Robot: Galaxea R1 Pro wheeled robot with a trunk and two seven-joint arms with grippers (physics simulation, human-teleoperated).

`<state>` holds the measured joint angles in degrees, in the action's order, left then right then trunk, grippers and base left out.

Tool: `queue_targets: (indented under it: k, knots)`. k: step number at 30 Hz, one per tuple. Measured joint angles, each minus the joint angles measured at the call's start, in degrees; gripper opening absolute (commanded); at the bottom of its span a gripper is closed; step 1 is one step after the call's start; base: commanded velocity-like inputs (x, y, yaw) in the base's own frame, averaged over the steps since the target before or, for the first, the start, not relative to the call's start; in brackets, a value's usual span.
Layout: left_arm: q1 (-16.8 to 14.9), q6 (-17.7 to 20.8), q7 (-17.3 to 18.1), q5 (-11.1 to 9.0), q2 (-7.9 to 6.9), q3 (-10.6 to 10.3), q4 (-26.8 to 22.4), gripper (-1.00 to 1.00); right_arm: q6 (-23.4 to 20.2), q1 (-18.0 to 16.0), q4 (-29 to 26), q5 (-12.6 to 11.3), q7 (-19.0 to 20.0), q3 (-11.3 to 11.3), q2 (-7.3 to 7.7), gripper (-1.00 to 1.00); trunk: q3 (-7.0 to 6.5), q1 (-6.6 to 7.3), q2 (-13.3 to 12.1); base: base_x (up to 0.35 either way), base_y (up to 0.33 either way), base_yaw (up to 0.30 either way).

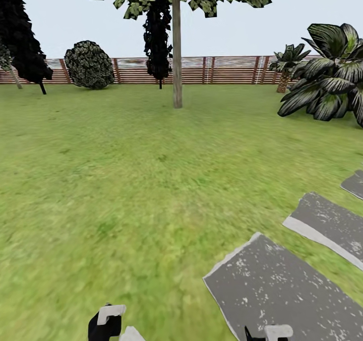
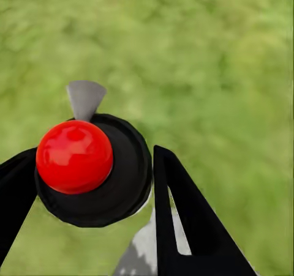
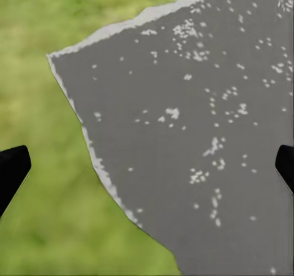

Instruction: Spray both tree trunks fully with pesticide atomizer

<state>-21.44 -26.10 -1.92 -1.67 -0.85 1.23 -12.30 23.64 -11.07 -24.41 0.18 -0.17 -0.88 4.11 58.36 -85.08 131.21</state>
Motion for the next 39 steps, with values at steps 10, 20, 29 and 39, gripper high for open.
queue_targets:
  k: [10,20,29,39]
  knots:
    - [0.00,0.00,0.00,-0.01,0.01,0.01,0.00,-1.00,0.00,0.00,0.00,0.00,0.00,0.00,0.02,1.00,0.00,0.00,0.00,0.341,0.000,0.000]
    - [0.00,0.00,0.00,-0.02,-0.02,0.01,0.00,-1.00,0.00,0.00,0.06,0.06,0.05,0.00,0.02,1.00,0.00,0.00,0.00,0.341,0.000,0.000]
    - [0.00,0.01,0.00,0.00,-0.03,-0.02,0.00,-1.00,0.00,0.00,0.06,0.07,0.08,0.00,0.03,1.00,0.00,0.00,0.00,0.341,0.000,0.000]
    - [0.05,0.02,0.00,0.00,-0.15,0.00,0.00,-1.00,0.00,0.00,0.06,0.08,0.08,-0.03,0.01,1.00,0.00,0.00,0.00,0.341,0.000,0.000]
